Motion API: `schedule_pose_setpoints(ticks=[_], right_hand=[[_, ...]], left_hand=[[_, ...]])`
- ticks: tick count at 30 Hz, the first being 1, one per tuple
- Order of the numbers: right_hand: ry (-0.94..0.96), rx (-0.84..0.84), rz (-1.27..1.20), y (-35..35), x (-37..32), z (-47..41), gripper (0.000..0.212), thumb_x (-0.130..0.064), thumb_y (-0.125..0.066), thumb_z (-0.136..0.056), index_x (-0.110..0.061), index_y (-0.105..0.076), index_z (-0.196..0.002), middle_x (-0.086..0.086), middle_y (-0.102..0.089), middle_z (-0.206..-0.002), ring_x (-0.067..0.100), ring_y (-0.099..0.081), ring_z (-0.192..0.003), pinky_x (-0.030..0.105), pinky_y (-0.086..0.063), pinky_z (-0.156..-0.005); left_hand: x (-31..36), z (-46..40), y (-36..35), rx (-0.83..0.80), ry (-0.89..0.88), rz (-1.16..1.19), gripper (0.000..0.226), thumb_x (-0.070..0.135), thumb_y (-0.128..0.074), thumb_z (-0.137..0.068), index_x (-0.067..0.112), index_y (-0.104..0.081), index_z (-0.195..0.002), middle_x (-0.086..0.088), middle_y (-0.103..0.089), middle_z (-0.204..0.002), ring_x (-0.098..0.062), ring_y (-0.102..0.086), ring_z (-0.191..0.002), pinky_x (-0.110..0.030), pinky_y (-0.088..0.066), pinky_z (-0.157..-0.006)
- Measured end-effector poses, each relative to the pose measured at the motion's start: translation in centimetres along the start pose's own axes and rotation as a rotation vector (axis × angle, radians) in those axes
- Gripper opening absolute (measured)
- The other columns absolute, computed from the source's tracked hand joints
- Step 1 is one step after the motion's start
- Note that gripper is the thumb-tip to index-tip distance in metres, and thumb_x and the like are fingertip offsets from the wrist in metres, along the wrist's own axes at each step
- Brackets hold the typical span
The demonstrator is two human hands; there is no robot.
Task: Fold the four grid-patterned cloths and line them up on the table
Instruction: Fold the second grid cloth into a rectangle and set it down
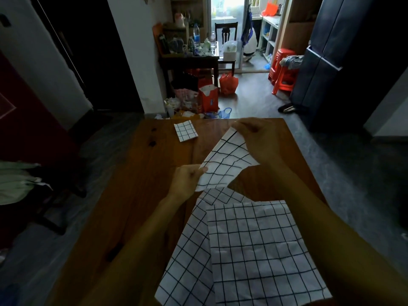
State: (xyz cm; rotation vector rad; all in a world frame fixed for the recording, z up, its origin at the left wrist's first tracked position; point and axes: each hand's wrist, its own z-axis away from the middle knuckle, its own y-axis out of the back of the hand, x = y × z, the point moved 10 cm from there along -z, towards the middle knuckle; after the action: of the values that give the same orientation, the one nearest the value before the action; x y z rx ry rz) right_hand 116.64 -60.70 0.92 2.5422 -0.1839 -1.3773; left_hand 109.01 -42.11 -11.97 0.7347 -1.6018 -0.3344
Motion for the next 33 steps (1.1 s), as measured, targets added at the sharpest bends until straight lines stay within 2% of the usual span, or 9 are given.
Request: schedule_pose_setpoints(ticks=[3,6,12,16,21,25,27,29,33], right_hand=[[-0.032,0.003,0.025,0.0,0.7,-0.2,0.015,-0.013,-0.07,-0.085,-0.006,-0.073,-0.098,-0.009,-0.064,-0.09,-0.022,-0.055,-0.071,-0.003,-0.038,-0.073],[0.003,0.018,0.055,0.0,0.8,0.0,0.015,-0.013,-0.07,-0.085,-0.007,-0.074,-0.098,-0.01,-0.065,-0.089,-0.019,-0.056,-0.074,-0.001,-0.038,-0.076],[0.099,-0.066,0.121,-1.8,0.3,0.5,0.007,-0.015,-0.07,-0.085,-0.015,-0.076,-0.088,-0.013,-0.067,-0.084,-0.013,-0.059,-0.075,0.005,-0.043,-0.077],[0.104,-0.024,0.075,-1.4,0.3,0.6,0.008,-0.014,-0.07,-0.084,-0.02,-0.075,-0.087,-0.017,-0.066,-0.083,-0.011,-0.06,-0.076,0.011,-0.046,-0.078],[0.069,0.024,-0.008,0.5,0.8,0.7,0.008,-0.014,-0.072,-0.083,-0.019,-0.073,-0.089,-0.013,-0.068,-0.082,-0.008,-0.063,-0.075,0.01,-0.047,-0.077],[-0.032,-0.14,-0.084,0.2,1.3,1.3,0.016,-0.026,-0.066,-0.089,-0.029,-0.07,-0.073,-0.017,-0.066,-0.065,0.0,-0.063,-0.065,0.019,-0.05,-0.069],[-0.117,-0.261,-0.086,-0.6,2.1,1.9,0.026,-0.042,-0.06,-0.089,-0.028,-0.069,-0.069,-0.012,-0.067,-0.063,0.005,-0.064,-0.06,0.026,-0.052,-0.066],[-0.242,-0.29,-0.102,-0.9,3.5,2.5,0.037,-0.056,-0.055,-0.085,-0.024,-0.072,-0.08,-0.004,-0.072,-0.072,0.015,-0.07,-0.063,0.031,-0.057,-0.067],[-0.116,-0.215,0.069,-0.3,4.5,2.1,0.023,-0.033,-0.056,-0.095,-0.018,-0.072,-0.09,-0.002,-0.072,-0.085,0.013,-0.067,-0.074,0.031,-0.056,-0.073]], left_hand=[[-1.1,0.5,-1.0,-0.049,0.038,-0.026,0.028,0.026,-0.052,-0.096,0.026,-0.058,-0.068,0.013,-0.055,-0.062,0.004,-0.055,-0.055,-0.009,-0.041,-0.05],[-2.1,0.3,-1.7,-0.064,0.071,-0.069,0.037,0.032,-0.052,-0.095,0.01,-0.055,-0.065,0.001,-0.048,-0.057,-0.006,-0.043,-0.051,-0.023,-0.039,-0.051],[4.2,-1.4,-1.1,-0.026,-0.09,0.148,0.022,0.029,-0.06,-0.091,0.02,-0.066,-0.11,0.018,-0.065,-0.094,0.01,-0.061,-0.085,-0.008,-0.05,-0.07],[5.3,-2.8,-0.6,0.028,-0.085,0.033,0.016,0.018,-0.063,-0.09,0.013,-0.068,-0.104,0.015,-0.062,-0.09,0.008,-0.058,-0.075,-0.005,-0.045,-0.064],[3.1,-2.9,-1.4,0.058,0.045,-0.012,0.011,0.022,-0.059,-0.092,0.018,-0.061,-0.082,0.007,-0.061,-0.076,-0.007,-0.058,-0.072,-0.02,-0.046,-0.061],[3.3,-3.7,-1.0,0.136,0.074,0.062,0.013,0.027,-0.058,-0.093,0.019,-0.065,-0.085,0.003,-0.065,-0.081,-0.015,-0.063,-0.077,-0.03,-0.053,-0.066],[3.9,-4.2,-0.8,0.159,0.051,0.089,0.011,0.021,-0.059,-0.093,0.017,-0.069,-0.093,0.007,-0.064,-0.084,-0.012,-0.062,-0.08,-0.027,-0.053,-0.067],[4.5,-4.4,-0.9,0.154,0.034,0.145,0.014,0.011,-0.058,-0.091,0.018,-0.069,-0.094,0.014,-0.062,-0.082,-0.002,-0.06,-0.078,-0.019,-0.052,-0.066],[6.5,-4.4,-2.1,0.06,-0.093,0.236,0.017,0.006,-0.055,-0.092,0.017,-0.068,-0.095,0.006,-0.067,-0.088,0.007,-0.061,-0.078,-0.014,-0.053,-0.068]])
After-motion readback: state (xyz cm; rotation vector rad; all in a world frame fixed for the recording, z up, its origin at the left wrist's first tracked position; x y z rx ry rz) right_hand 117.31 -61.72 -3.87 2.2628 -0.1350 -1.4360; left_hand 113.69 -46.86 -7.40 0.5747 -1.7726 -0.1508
